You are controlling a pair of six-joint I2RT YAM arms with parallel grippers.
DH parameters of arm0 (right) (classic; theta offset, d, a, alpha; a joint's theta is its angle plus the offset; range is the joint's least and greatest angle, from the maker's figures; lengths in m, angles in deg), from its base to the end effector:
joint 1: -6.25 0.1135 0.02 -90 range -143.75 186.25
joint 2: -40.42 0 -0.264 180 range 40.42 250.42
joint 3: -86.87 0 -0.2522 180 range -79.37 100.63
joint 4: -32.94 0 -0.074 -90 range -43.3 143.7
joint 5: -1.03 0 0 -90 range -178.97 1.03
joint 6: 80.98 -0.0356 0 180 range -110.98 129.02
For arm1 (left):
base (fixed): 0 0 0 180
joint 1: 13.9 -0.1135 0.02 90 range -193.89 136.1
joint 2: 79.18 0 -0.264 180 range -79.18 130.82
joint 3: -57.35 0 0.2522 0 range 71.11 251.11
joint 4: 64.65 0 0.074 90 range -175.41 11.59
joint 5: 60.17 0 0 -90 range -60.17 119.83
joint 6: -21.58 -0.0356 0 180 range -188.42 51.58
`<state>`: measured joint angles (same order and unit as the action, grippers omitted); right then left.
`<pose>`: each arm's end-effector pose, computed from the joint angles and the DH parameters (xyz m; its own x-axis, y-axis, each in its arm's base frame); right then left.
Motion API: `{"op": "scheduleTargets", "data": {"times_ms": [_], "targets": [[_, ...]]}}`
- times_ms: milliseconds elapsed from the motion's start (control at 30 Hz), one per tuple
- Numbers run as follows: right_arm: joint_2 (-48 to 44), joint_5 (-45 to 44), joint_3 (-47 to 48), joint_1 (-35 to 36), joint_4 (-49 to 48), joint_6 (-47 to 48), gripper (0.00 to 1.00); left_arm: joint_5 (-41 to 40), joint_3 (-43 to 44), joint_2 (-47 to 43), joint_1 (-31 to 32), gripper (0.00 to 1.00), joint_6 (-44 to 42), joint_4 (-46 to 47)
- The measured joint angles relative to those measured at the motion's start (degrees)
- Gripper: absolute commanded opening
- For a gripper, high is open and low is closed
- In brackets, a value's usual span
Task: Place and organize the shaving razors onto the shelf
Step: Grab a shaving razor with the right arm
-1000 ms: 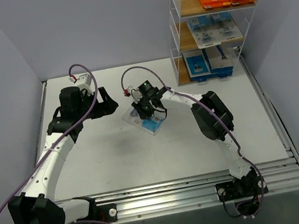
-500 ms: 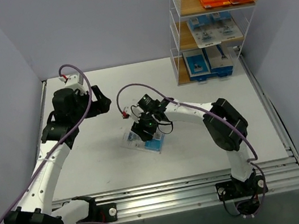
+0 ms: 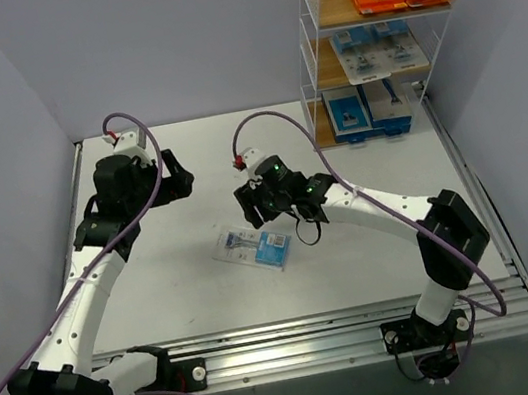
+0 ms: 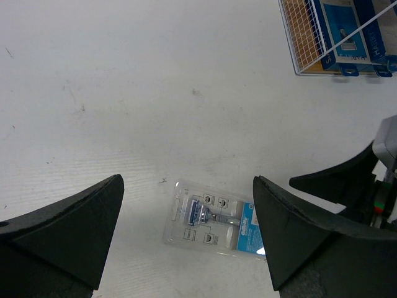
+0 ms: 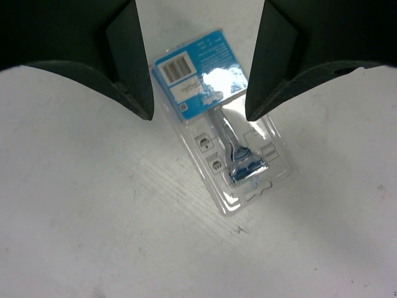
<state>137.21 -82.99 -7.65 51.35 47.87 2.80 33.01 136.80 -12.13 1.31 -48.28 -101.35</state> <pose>0.2774 0.2836 0.2778 -0.3937 -0.2424 -0.8867 -0.7321 0.6660 0.1430 0.2535 -0.0710 0.3657 -0.4798 -0.2258 -0.8478 0.1550 0.9293 -0.3352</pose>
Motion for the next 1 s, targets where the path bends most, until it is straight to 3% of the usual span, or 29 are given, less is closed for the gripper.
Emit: {"op": "scheduleTargets", "data": {"times_ms": [200,500,733,1000], "targets": [[-7.7,-10.3,-10.8,7.5,1.6,-12.9,0.56,2.0,0.0,1.9,0.0,0.94,0.2,0.0],[-8.7,-22.1,-20.4,21.7,3.1,-28.0,0.56,4.9,0.0,3.3,0.0,0.94,0.6,0.0],[-6.7,-27.8,-23.7,23.3,1.9,-36.4,0.47,6.1,0.0,4.0,0.5,0.94,0.7,0.0],[-1.0,-30.6,-23.9,22.5,-2.4,-40.6,0.45,6.3,0.0,4.0,1.7,0.94,0.6,0.0]]}}
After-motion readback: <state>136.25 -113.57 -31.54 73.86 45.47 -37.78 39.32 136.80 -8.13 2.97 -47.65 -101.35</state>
